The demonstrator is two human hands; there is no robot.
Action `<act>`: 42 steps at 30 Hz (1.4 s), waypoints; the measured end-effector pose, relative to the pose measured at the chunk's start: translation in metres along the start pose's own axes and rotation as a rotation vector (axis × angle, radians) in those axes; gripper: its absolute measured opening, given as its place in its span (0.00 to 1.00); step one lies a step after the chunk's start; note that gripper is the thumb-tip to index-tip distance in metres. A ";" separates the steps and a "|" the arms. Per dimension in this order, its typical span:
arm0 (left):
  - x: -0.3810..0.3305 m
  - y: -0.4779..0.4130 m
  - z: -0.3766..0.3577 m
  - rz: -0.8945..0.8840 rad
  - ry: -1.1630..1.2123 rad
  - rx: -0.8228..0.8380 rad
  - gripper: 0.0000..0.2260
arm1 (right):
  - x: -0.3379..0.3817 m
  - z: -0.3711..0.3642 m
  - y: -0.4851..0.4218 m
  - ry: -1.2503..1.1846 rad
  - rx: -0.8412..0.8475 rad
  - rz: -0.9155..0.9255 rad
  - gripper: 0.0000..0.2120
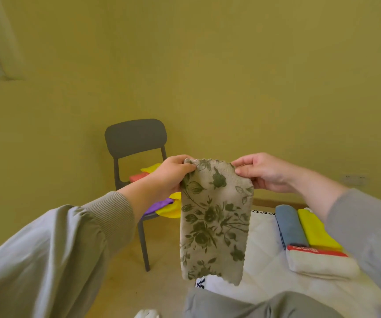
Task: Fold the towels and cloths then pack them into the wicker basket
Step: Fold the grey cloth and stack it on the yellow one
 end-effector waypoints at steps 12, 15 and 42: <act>0.067 -0.070 -0.066 0.342 0.260 0.531 0.12 | -0.078 0.074 -0.032 0.061 0.417 -0.292 0.36; 0.075 -0.088 -0.084 0.375 0.311 0.752 0.11 | -0.092 0.090 -0.045 0.080 0.586 -0.276 0.38; 0.221 -0.199 -0.113 -0.266 -0.962 -0.073 0.10 | -0.223 0.109 -0.146 0.757 -0.701 0.032 0.04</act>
Point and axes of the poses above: each hand's wrist, its own y-axis away from the middle knuckle, its own z-axis out of the back of the hand, x = y × z, the point moved 5 cm from there along -y, towards the middle knuckle, and after that the axes turned 6 degrees about -z, right-handed, at the moved point
